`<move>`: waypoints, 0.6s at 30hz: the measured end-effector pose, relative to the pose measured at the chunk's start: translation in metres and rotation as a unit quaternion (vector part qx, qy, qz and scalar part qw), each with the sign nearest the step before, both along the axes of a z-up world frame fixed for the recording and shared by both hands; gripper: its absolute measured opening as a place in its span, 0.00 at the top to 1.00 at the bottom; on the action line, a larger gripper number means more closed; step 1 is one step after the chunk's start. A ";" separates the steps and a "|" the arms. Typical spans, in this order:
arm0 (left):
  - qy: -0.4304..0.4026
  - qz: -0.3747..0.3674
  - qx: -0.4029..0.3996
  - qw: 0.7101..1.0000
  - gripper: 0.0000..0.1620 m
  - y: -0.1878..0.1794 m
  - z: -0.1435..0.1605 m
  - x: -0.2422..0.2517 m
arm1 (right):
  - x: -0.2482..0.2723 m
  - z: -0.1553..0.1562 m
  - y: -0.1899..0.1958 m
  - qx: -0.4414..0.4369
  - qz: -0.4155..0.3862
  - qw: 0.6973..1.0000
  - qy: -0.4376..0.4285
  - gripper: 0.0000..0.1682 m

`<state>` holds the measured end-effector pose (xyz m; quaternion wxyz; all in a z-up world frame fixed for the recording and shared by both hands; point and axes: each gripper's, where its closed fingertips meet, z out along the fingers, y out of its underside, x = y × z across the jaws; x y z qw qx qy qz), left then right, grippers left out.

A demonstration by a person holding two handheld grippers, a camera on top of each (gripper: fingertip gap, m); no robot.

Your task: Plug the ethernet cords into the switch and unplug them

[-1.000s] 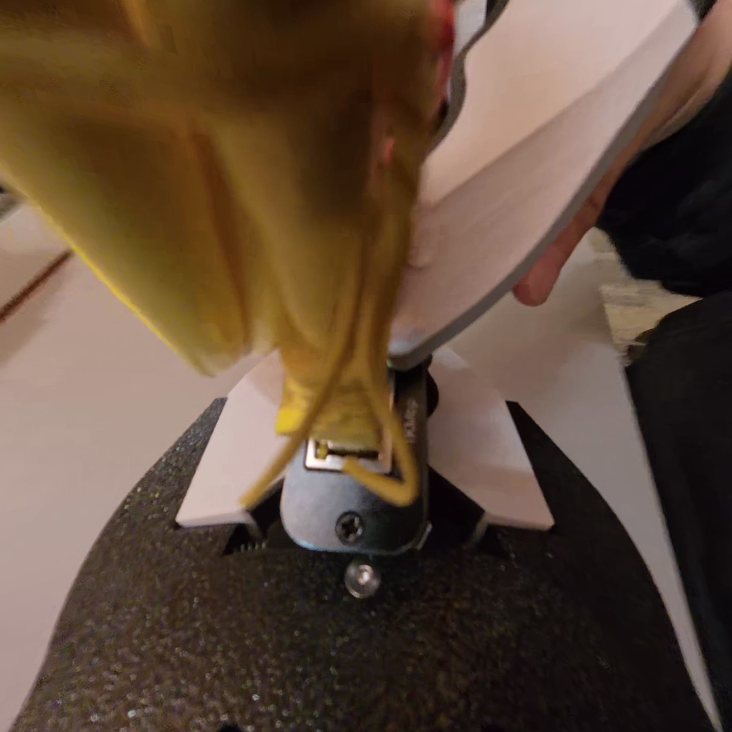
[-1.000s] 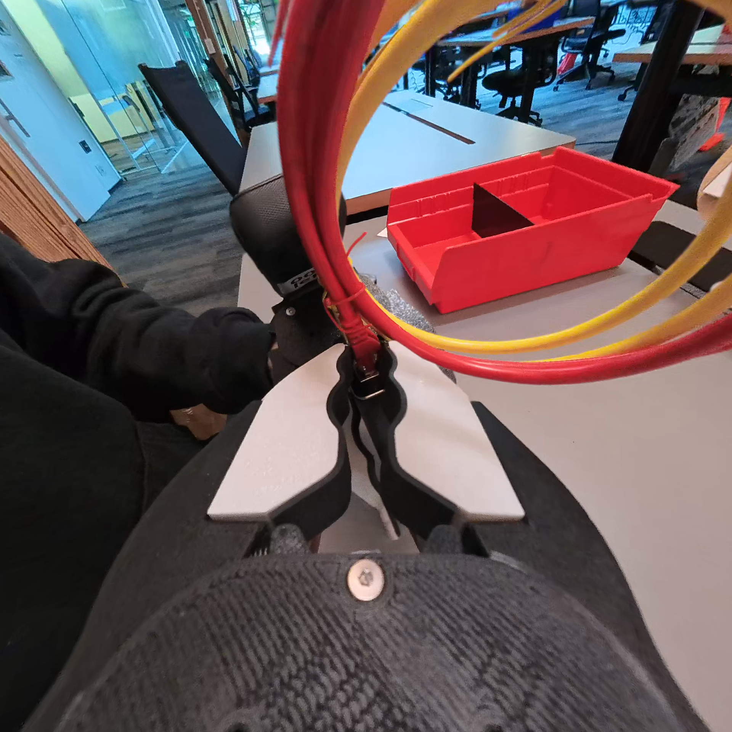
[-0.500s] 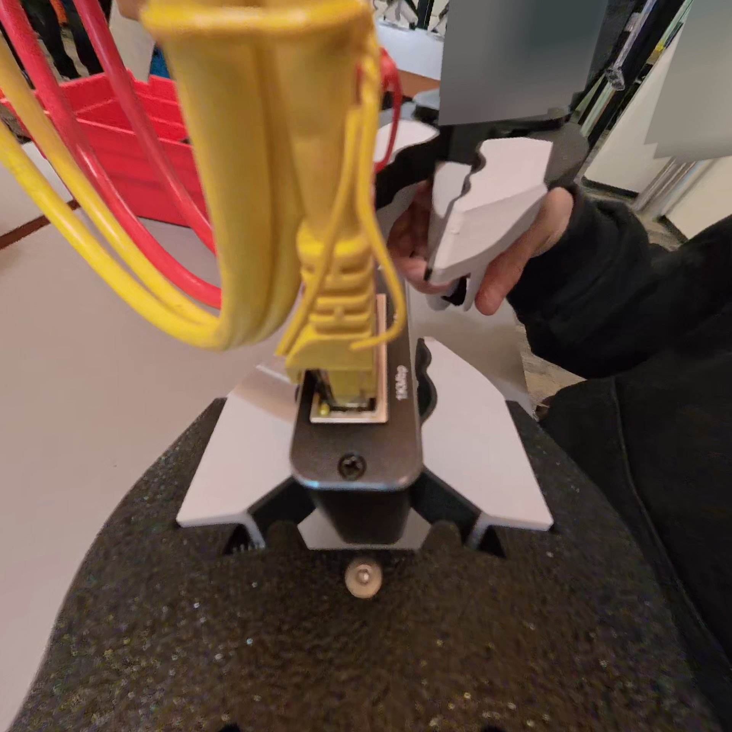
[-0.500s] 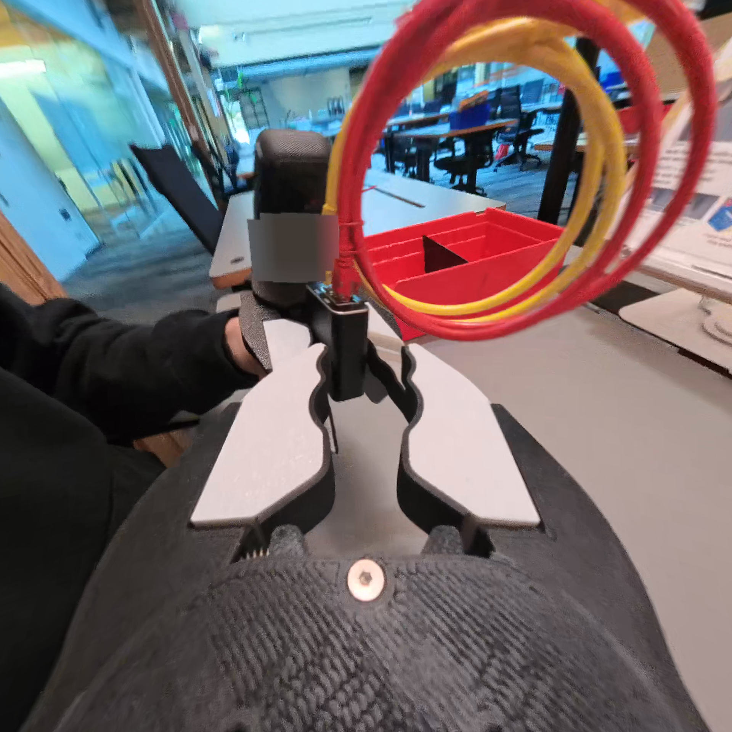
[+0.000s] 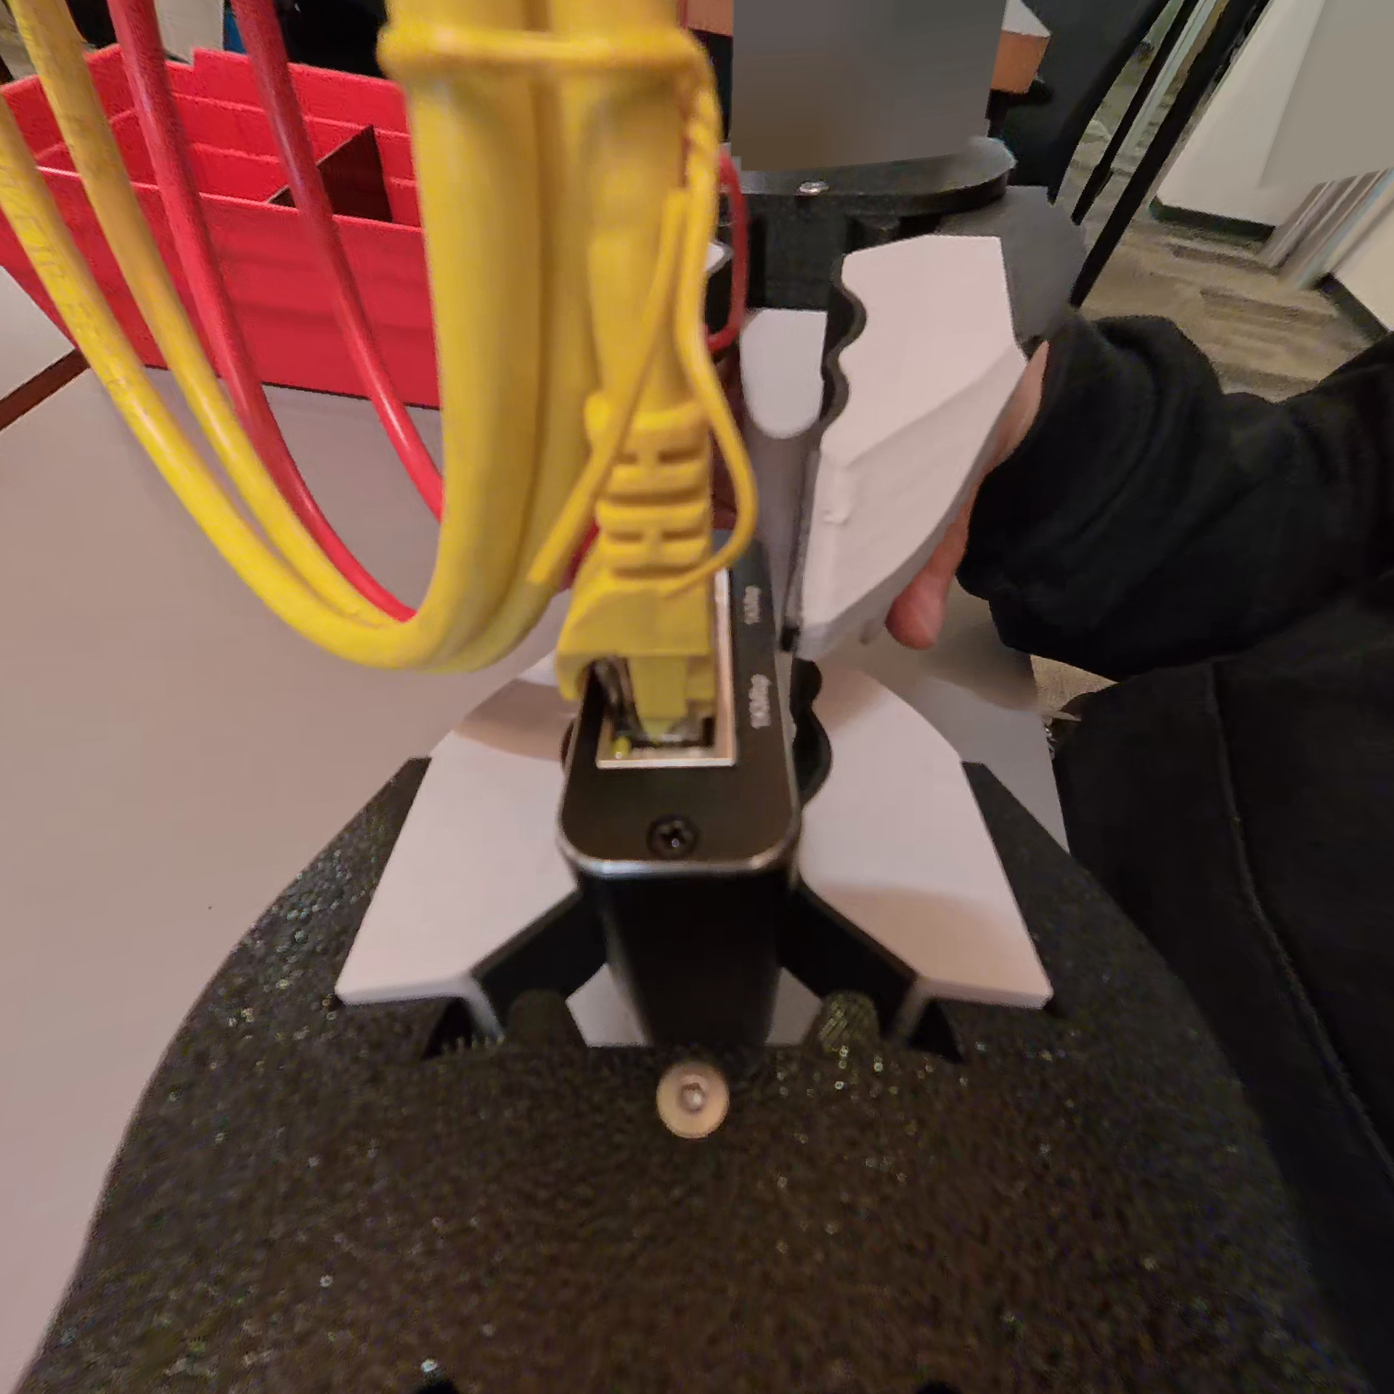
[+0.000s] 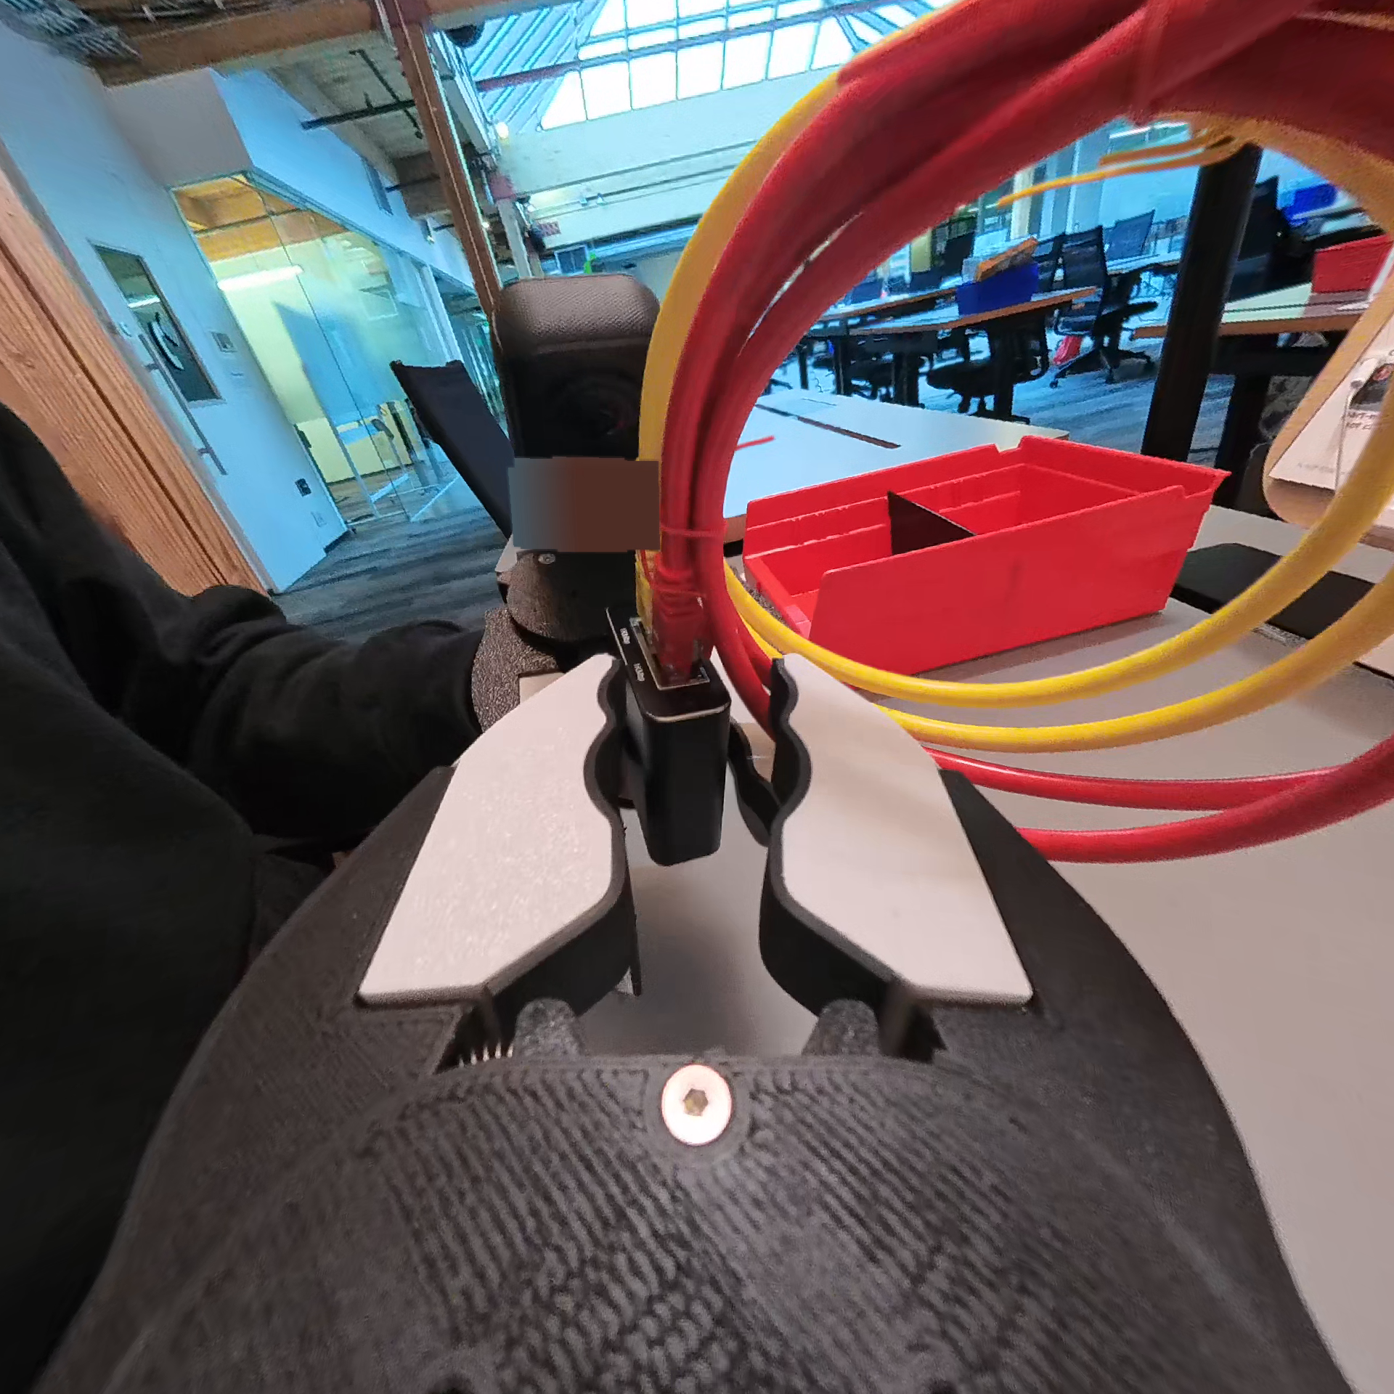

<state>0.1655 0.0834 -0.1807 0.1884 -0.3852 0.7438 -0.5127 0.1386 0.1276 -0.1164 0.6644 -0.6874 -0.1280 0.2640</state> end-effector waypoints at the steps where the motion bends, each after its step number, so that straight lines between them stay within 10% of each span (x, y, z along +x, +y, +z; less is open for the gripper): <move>1: -0.001 0.000 0.004 1.000 0.70 0.000 0.000 0.001 | 0.001 0.001 -0.001 0.003 0.003 1.000 0.000 0.78; 14: -0.021 0.093 0.073 0.993 0.70 0.021 0.007 0.035 | 0.034 -0.009 -0.035 -0.029 -0.067 0.995 -0.065 0.83; 18: -0.021 0.020 0.069 0.997 0.70 -0.004 0.009 0.030 | 0.035 -0.003 -0.031 -0.013 -0.065 0.997 -0.032 0.81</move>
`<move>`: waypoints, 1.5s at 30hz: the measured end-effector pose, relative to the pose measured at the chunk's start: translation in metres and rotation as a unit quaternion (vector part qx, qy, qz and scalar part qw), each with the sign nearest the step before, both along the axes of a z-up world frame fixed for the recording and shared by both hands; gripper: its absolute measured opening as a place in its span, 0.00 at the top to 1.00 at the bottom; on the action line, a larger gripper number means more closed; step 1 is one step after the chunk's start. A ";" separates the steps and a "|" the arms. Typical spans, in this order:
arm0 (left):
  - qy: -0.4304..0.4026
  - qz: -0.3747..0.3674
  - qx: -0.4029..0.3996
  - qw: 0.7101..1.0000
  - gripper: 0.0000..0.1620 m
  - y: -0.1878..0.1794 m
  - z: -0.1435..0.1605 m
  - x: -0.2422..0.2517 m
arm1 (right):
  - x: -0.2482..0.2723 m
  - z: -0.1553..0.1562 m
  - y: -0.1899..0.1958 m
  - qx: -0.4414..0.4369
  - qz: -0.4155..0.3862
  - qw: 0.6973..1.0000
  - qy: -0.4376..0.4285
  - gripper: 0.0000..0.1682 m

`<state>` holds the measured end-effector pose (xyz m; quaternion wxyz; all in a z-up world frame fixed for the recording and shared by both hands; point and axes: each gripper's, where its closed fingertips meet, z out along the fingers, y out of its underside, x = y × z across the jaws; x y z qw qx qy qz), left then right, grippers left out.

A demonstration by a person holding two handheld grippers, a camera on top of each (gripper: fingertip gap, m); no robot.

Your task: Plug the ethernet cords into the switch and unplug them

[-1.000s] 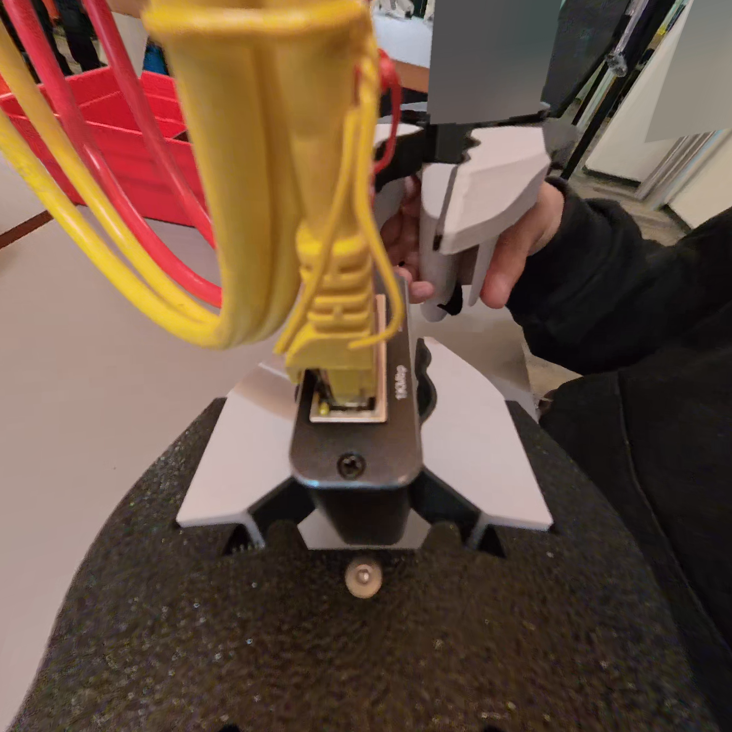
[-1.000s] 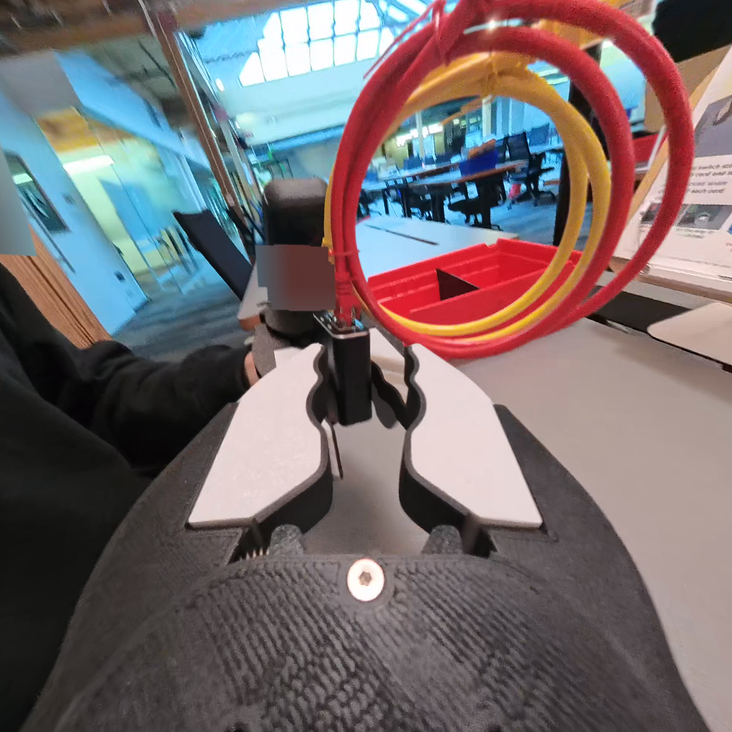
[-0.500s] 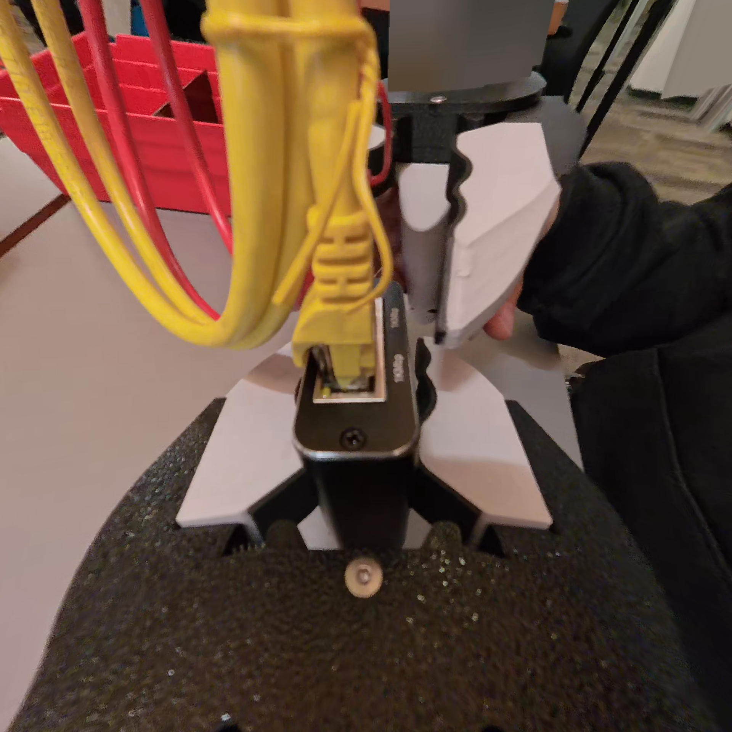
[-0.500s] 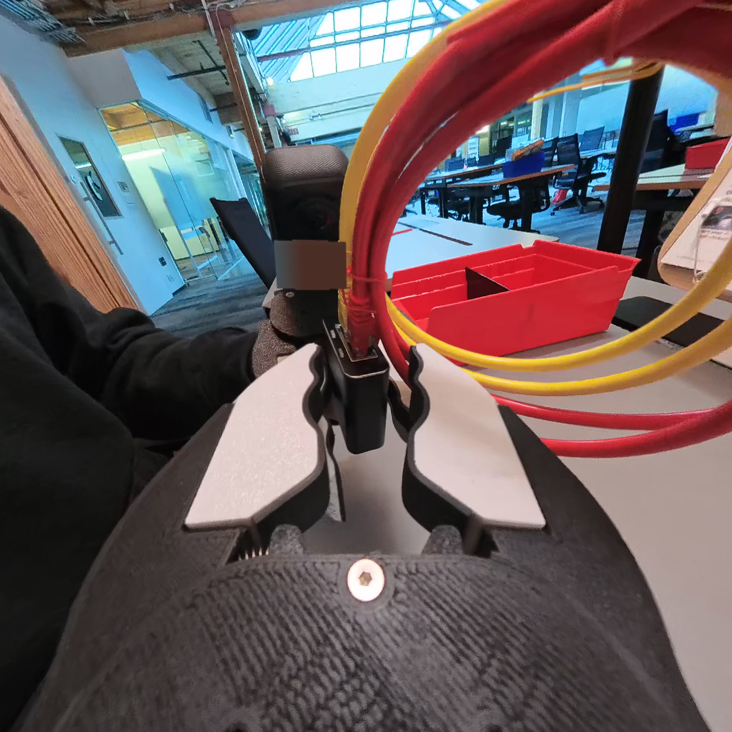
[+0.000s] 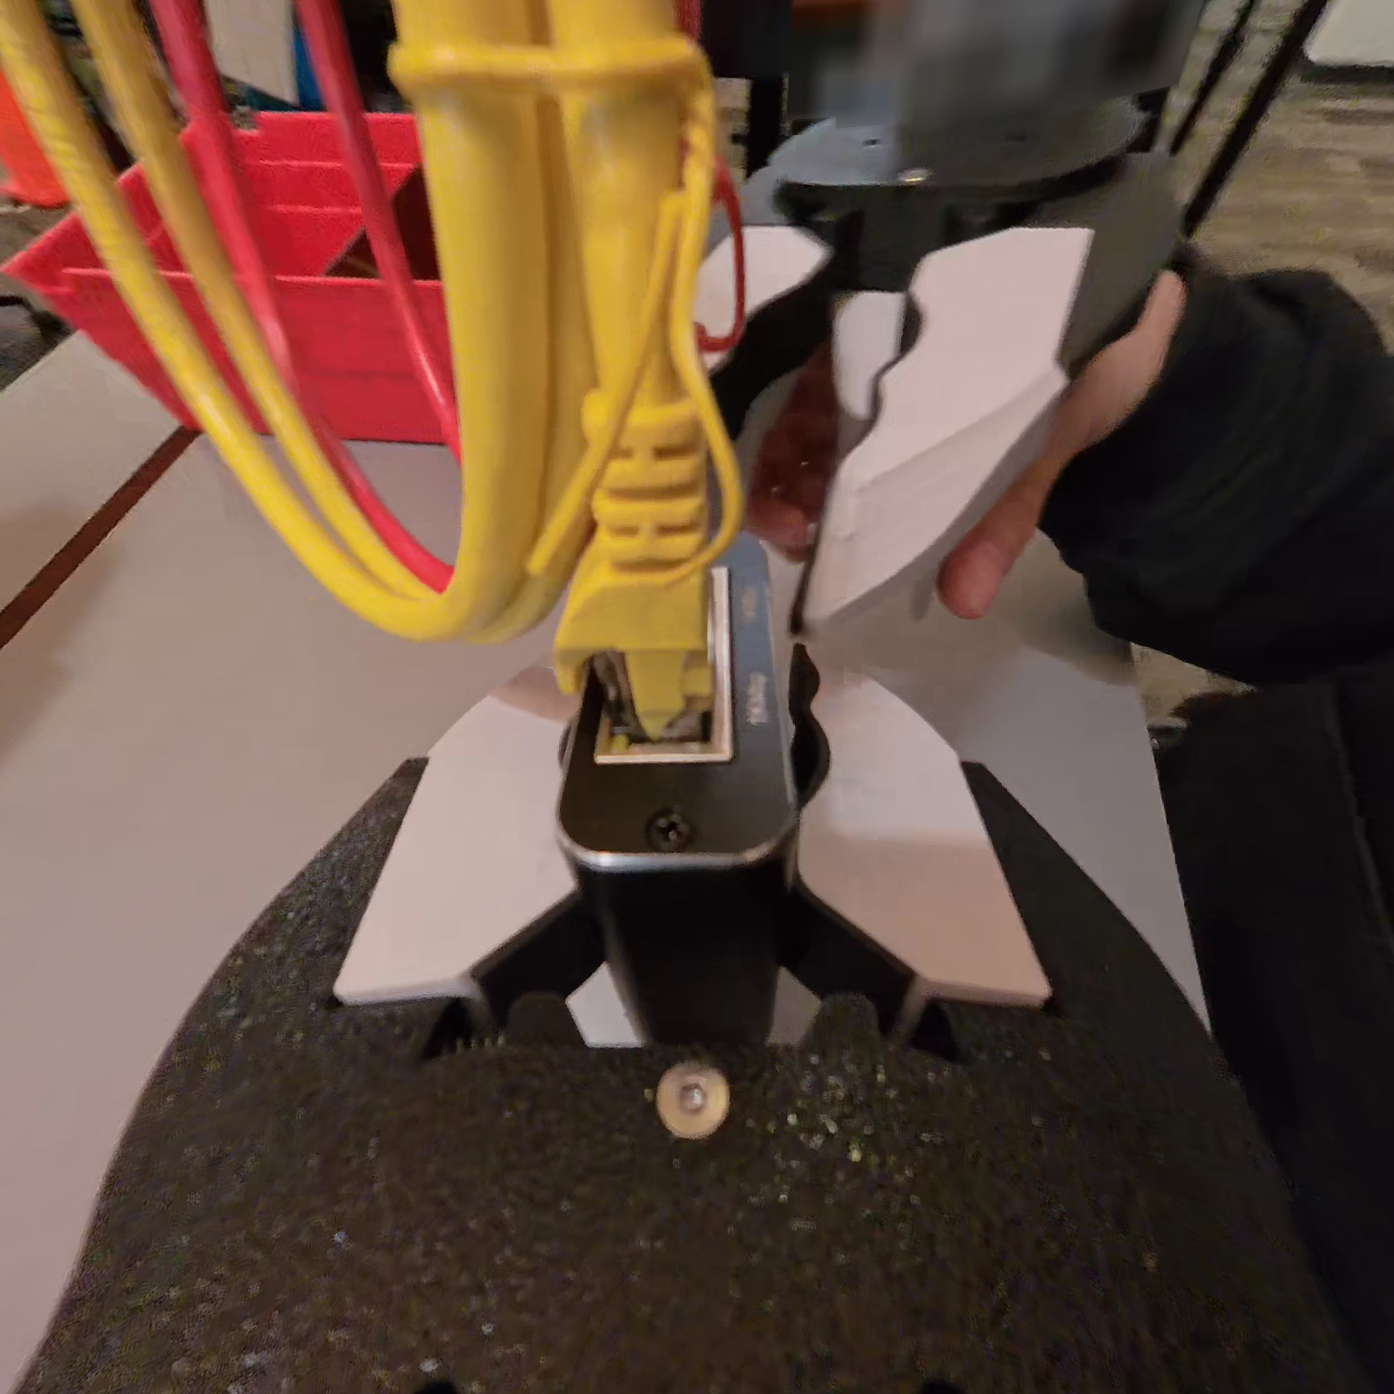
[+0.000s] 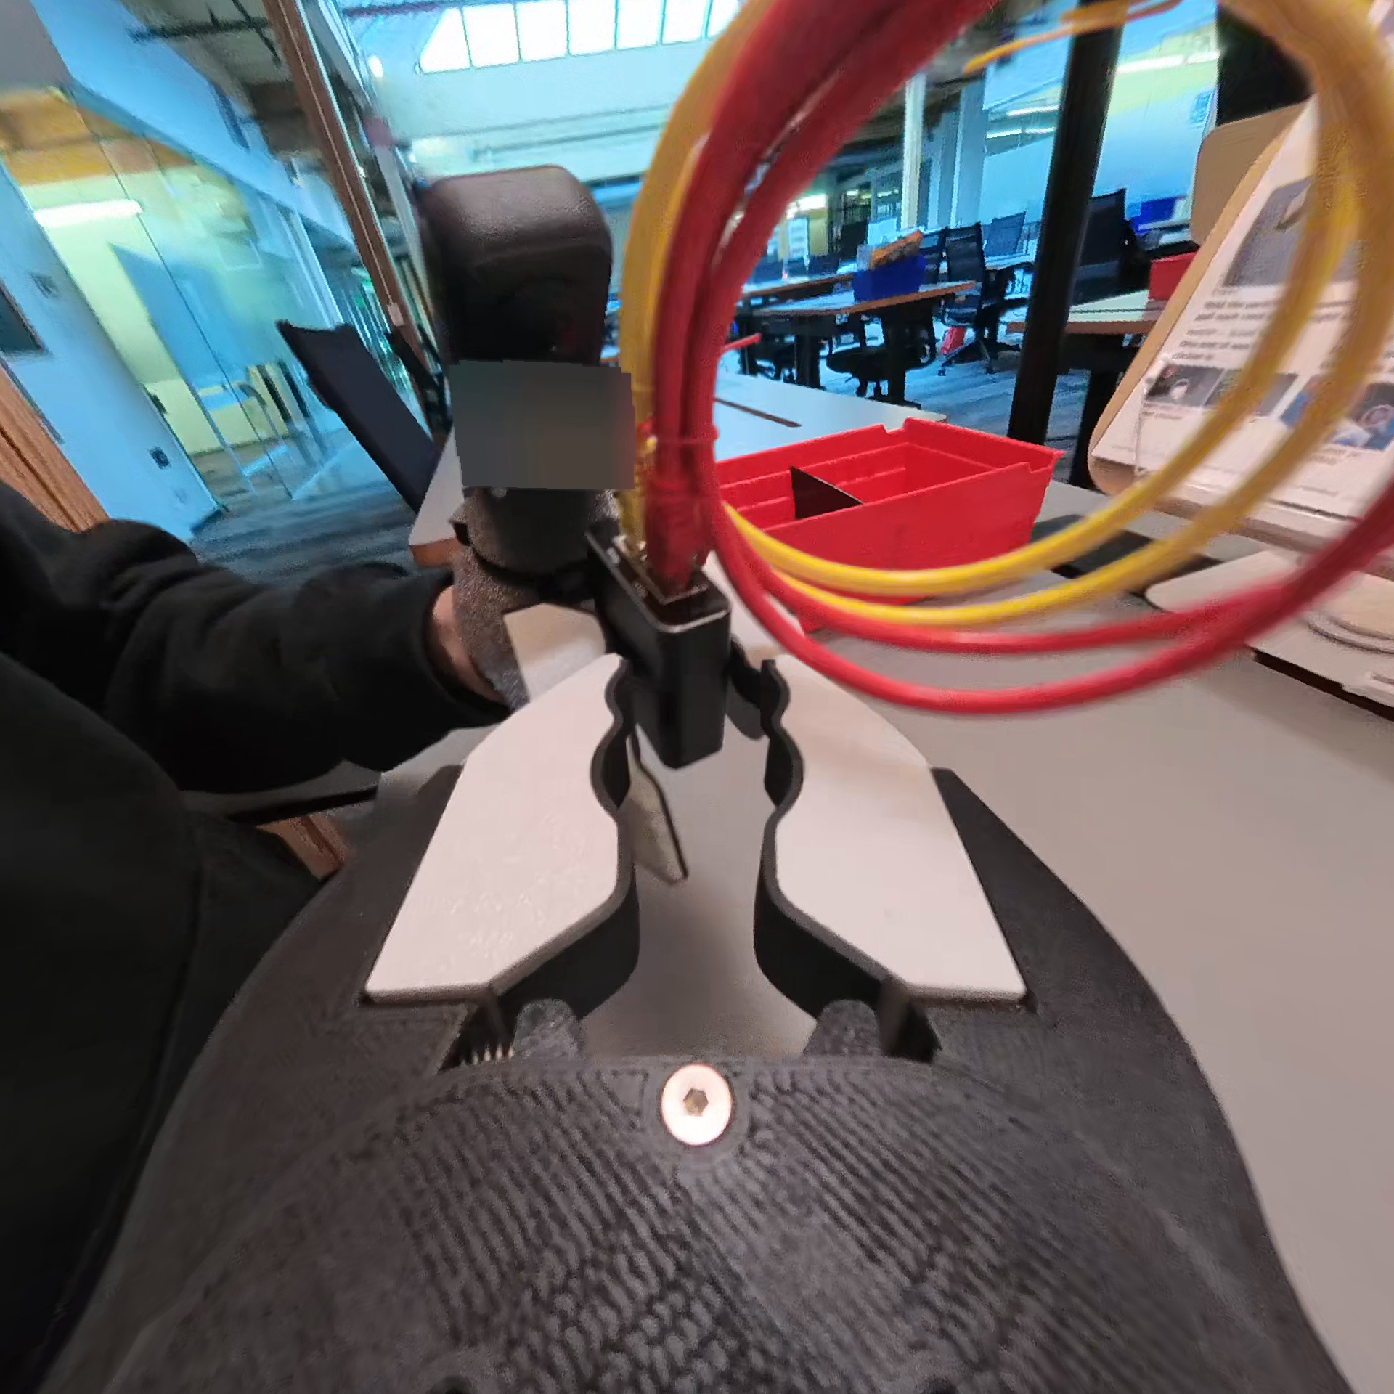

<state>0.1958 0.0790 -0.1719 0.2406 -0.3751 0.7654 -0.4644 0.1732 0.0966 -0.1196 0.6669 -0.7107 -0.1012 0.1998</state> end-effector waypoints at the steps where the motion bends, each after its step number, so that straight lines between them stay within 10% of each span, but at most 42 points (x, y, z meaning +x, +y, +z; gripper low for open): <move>1: 0.000 -0.015 0.011 1.000 0.70 -0.006 -0.001 -0.001 | -0.005 -0.001 0.000 0.001 0.015 1.000 0.008 0.82; 22: -0.002 -0.017 0.034 0.999 0.60 -0.008 -0.006 -0.004 | 0.006 0.011 -0.016 0.054 0.053 0.995 0.063 0.84; 27: -0.058 0.006 -0.073 0.996 0.56 0.007 0.038 -0.017 | 0.023 0.009 -0.029 0.076 0.031 0.996 0.019 0.84; 33: -0.124 -0.008 -0.054 0.991 0.73 0.001 0.086 -0.035 | 0.009 0.016 -0.031 0.136 0.039 0.988 -0.056 0.85; 45: -0.138 -0.023 0.079 0.987 0.87 -0.018 0.091 -0.040 | -0.016 0.016 -0.029 0.125 0.061 0.982 -0.126 0.85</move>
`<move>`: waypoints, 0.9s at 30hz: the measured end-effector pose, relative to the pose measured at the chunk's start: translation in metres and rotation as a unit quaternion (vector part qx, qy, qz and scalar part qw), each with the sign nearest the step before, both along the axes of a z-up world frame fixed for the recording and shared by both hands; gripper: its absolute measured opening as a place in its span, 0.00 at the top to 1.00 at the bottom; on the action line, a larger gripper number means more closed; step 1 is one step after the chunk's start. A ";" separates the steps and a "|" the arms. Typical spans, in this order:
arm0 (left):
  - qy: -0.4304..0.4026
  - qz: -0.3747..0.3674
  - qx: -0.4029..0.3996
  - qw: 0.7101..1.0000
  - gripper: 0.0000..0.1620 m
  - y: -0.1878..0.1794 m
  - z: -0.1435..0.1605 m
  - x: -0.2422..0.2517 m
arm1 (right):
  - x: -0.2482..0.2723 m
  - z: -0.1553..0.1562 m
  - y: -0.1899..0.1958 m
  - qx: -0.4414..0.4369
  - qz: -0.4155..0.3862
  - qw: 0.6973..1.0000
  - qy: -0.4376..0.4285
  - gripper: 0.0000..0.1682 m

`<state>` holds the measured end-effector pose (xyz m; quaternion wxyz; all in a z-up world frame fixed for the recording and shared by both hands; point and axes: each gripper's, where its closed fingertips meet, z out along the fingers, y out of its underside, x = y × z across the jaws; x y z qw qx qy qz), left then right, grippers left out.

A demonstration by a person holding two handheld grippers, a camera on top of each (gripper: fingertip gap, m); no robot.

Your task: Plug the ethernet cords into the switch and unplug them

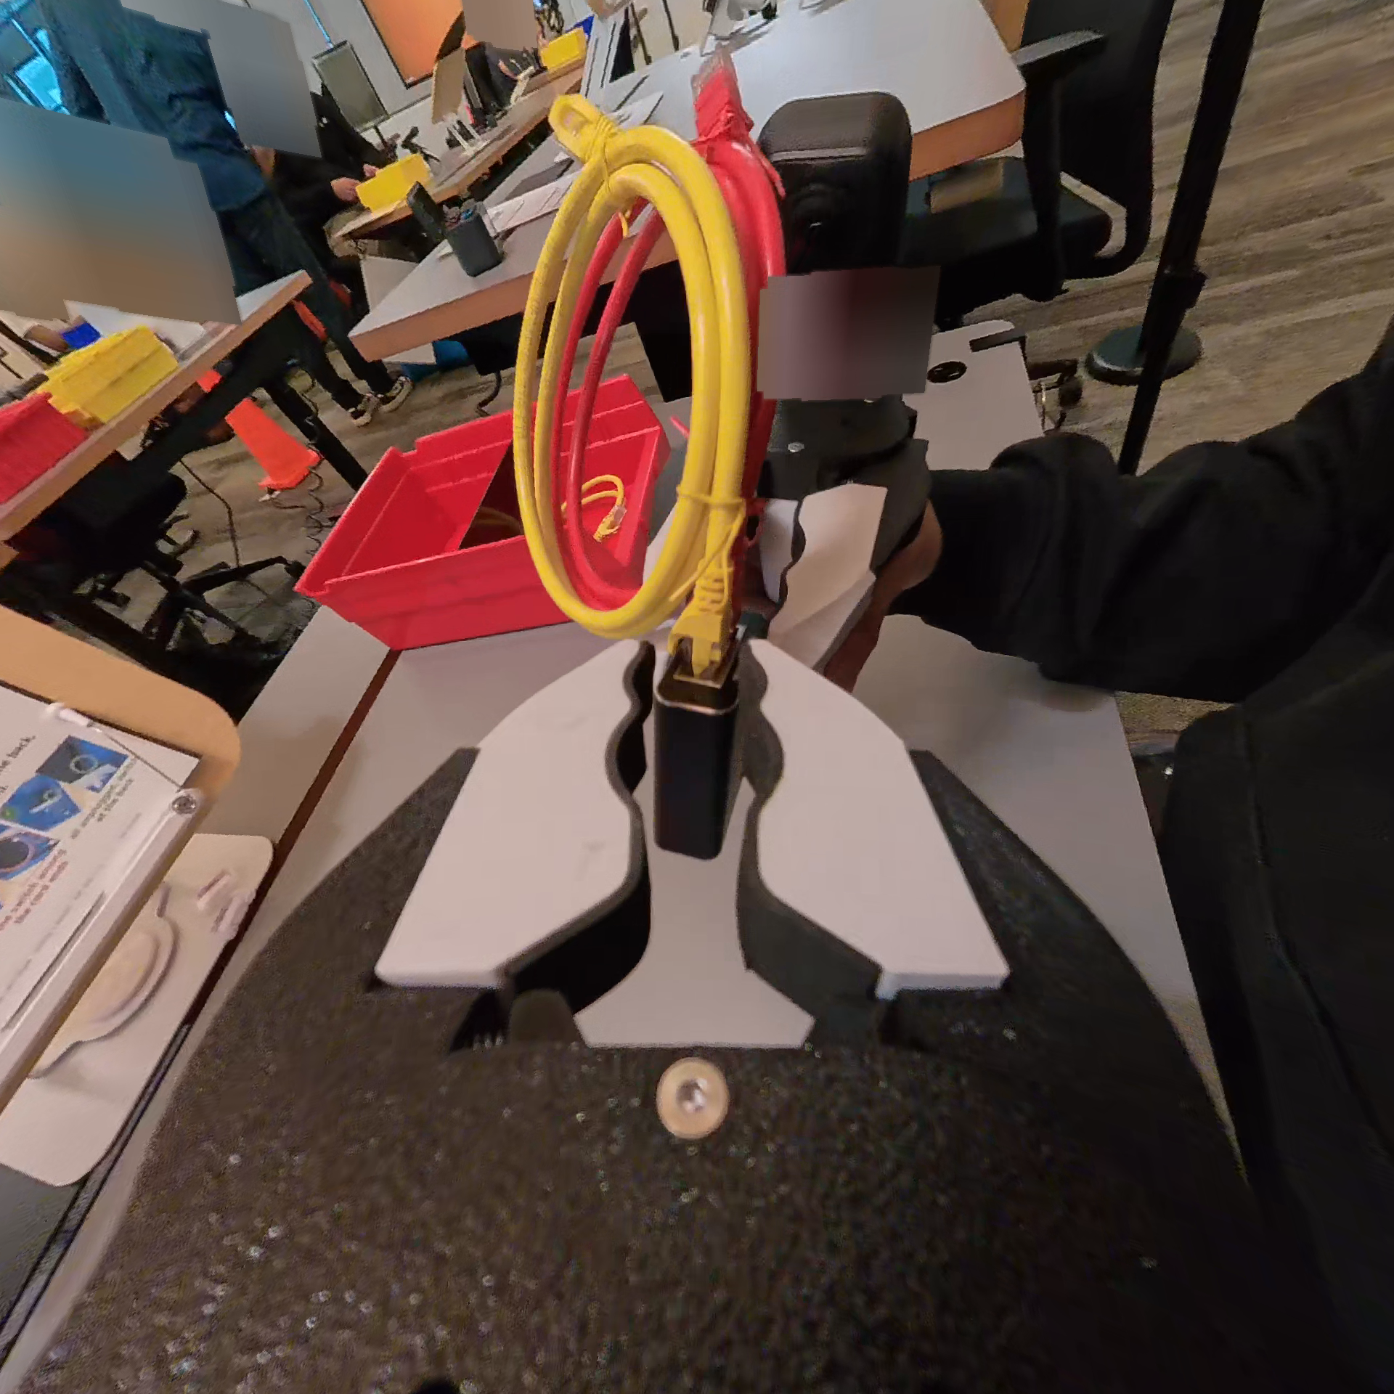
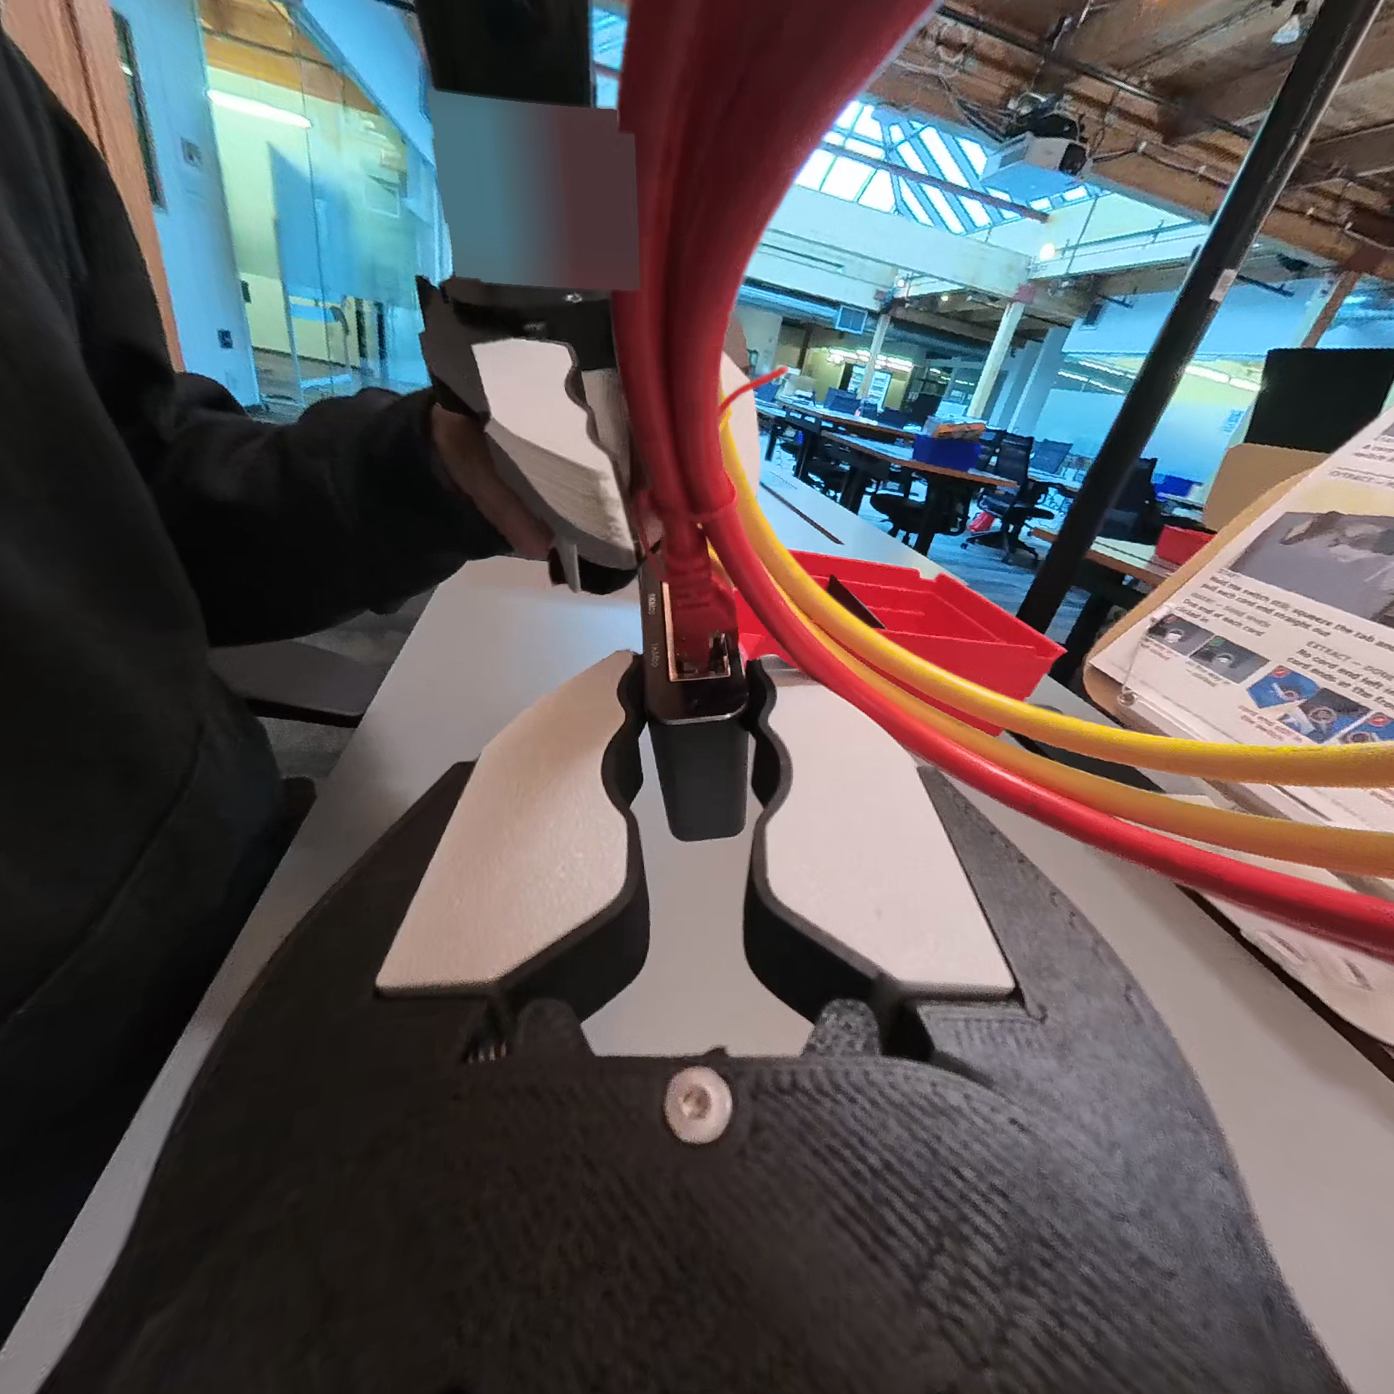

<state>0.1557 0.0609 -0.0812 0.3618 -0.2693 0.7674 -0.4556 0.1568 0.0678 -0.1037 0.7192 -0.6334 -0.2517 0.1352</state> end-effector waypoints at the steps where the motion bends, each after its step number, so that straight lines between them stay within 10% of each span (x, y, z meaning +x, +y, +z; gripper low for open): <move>1: -0.002 0.002 0.005 1.000 0.87 -0.001 0.000 0.000 | -0.002 0.000 0.000 -0.001 0.001 1.000 -0.006 0.85; 27: 0.105 0.005 -0.099 0.990 0.91 0.016 -0.042 0.007 | -0.004 -0.034 0.016 -0.141 0.000 0.990 0.027 0.85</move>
